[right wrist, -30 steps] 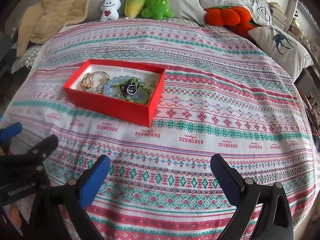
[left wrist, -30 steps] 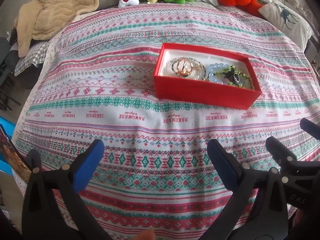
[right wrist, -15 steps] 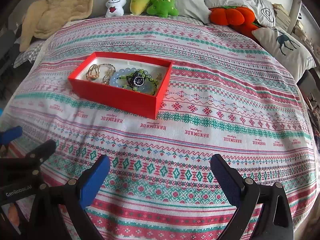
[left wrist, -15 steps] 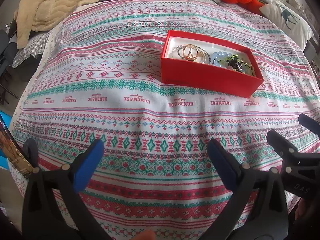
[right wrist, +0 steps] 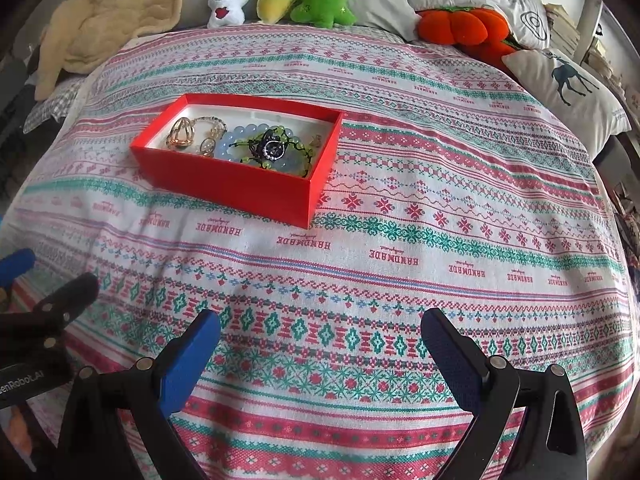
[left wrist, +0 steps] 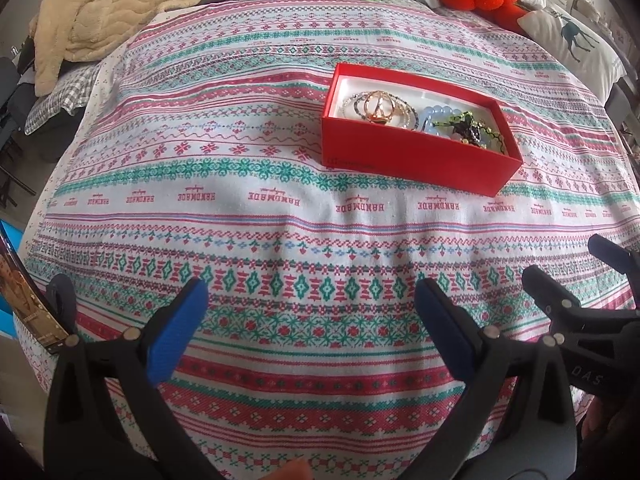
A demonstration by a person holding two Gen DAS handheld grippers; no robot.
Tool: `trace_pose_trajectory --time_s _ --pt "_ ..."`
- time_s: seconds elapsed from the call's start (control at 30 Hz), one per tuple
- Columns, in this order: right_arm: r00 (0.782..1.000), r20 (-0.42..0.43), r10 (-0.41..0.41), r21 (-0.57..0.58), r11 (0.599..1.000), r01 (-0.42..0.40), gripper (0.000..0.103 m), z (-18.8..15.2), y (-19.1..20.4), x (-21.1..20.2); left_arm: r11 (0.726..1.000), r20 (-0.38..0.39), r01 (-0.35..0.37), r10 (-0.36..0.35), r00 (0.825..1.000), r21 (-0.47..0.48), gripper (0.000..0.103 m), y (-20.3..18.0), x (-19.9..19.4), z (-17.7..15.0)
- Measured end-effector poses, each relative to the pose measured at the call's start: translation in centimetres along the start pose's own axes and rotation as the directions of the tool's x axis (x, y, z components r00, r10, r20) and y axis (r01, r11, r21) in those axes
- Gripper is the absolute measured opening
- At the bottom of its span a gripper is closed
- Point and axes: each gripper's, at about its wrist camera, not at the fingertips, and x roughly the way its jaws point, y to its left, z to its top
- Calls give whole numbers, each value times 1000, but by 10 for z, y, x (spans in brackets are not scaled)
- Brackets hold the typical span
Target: Organize jewelry
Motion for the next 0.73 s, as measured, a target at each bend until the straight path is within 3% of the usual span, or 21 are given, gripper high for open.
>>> trace_pose_trajectory --time_s 0.73 --pt "1000 3 -28 17 999 28 101 -1 -4 13 1000 -32 16 -17 999 -23 102 6 11 -7"
